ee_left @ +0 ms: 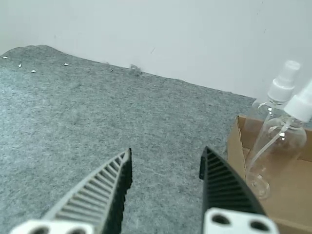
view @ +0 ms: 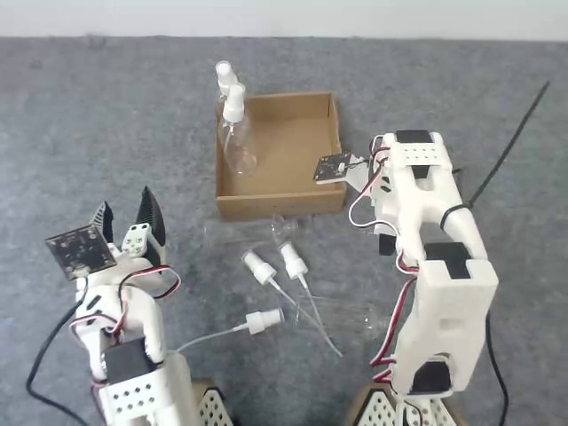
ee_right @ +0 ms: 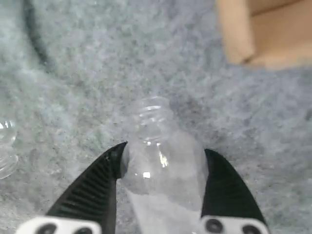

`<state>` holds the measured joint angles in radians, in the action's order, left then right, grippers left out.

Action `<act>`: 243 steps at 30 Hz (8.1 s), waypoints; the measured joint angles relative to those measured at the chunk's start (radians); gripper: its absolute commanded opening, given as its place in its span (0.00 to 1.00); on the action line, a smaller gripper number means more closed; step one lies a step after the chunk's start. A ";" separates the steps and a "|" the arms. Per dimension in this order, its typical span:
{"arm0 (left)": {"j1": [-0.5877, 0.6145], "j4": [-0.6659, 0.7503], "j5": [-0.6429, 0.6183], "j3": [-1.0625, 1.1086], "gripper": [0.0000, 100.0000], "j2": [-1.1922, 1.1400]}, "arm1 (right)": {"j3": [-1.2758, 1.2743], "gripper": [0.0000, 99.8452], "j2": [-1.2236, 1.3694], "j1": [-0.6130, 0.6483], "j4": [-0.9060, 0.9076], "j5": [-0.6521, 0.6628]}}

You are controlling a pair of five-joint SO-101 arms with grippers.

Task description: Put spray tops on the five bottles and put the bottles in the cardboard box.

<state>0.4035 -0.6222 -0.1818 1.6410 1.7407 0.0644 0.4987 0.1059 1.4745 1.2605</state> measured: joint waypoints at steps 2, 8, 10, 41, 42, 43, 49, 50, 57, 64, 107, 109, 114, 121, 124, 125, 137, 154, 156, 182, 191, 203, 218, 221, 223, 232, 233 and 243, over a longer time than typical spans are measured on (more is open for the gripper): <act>0.000 0.000 0.000 0.000 0.21 0.000 | 0.000 0.09 0.000 0.000 0.000 0.000; 0.000 0.000 0.000 0.000 0.21 0.000 | 0.000 0.09 0.000 0.000 0.000 -0.063; 0.000 0.000 0.000 0.000 0.21 0.000 | 0.000 0.09 0.000 0.000 0.000 -0.106; 0.000 0.000 0.025 0.000 0.21 0.000 | 0.000 0.26 0.000 0.000 0.002 -0.442; 0.000 0.000 0.025 0.000 0.21 0.000 | 0.000 0.26 0.000 0.000 0.002 -0.434; 0.000 0.000 0.025 0.000 0.21 0.000 | 0.000 0.26 0.000 0.000 0.002 -0.427; 0.000 0.000 0.028 0.000 0.21 0.000 | 0.000 0.36 0.000 0.000 0.002 -0.382; 0.000 0.000 0.028 0.000 0.21 0.000 | 0.000 0.35 0.000 0.000 0.002 -0.379; 0.000 0.000 0.028 0.000 0.21 0.000 | 0.000 0.27 0.000 0.000 0.002 -0.374; 0.000 0.000 0.028 0.000 0.21 0.000 | 0.000 0.15 0.000 0.000 0.002 -0.316; 0.000 0.000 0.028 0.000 0.21 0.000 | -0.092 0.04 -0.549 0.120 0.278 -0.671; 0.000 0.000 0.028 0.000 0.21 0.000 | -0.126 0.04 -0.600 0.161 0.278 -0.701; 0.000 0.000 0.028 0.000 0.21 0.000 | -0.192 0.04 -0.730 0.247 0.278 -0.767; 0.000 0.000 0.028 0.000 0.21 0.000 | -0.262 0.04 -0.865 0.341 0.278 -0.862; 0.000 0.000 0.028 0.000 0.21 0.000 | -0.292 0.04 -0.922 0.356 0.269 -0.905; 0.000 0.000 0.028 0.000 0.21 0.000 | -0.302 0.04 -0.939 0.358 0.261 -0.916; 0.000 0.000 0.028 0.000 0.21 0.000 | -0.463 0.04 -1.149 0.373 0.120 -1.014; 0.000 0.000 0.028 0.000 0.21 0.000 | -0.647 0.04 -1.298 0.373 -0.184 -1.066; 0.000 0.000 0.028 0.000 0.21 0.000 | -0.647 0.04 -1.298 0.373 -0.203 -1.066; 0.000 0.000 0.028 0.000 0.21 0.000 | -0.839 0.04 -1.507 0.373 -0.308 -1.237; 0.000 0.000 0.028 0.000 0.21 0.000 | -0.994 0.04 -1.728 0.301 -0.358 -1.237; -0.077 -0.183 0.060 -0.190 0.21 0.000 | -1.152 0.04 -1.846 0.112 -0.505 -1.346; -0.322 -0.440 0.338 -0.419 0.21 0.012 | -1.220 0.04 -1.990 0.014 -0.539 -1.352; -0.374 -0.483 0.390 -0.420 0.21 0.003 | -1.221 0.04 -1.995 0.003 -0.539 -1.352; -0.397 -0.491 0.404 -0.420 0.21 -0.035 | -1.221 0.04 -1.996 -0.006 -0.539 -1.352; -0.557 -0.632 0.460 -0.592 0.22 -0.361 | -1.221 0.04 -1.996 -0.071 -0.563 -1.407; -0.585 -0.660 0.470 -0.615 0.22 -0.399 | -1.221 0.04 -1.996 -0.068 -0.566 -1.409; -0.747 -0.789 0.621 -0.672 0.22 -0.677 | -1.221 0.04 -1.996 -0.101 -0.569 -1.415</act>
<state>-0.3437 -1.4108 0.4396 0.9689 1.0641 -1.1569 -1.4975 0.0046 0.9053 -0.1542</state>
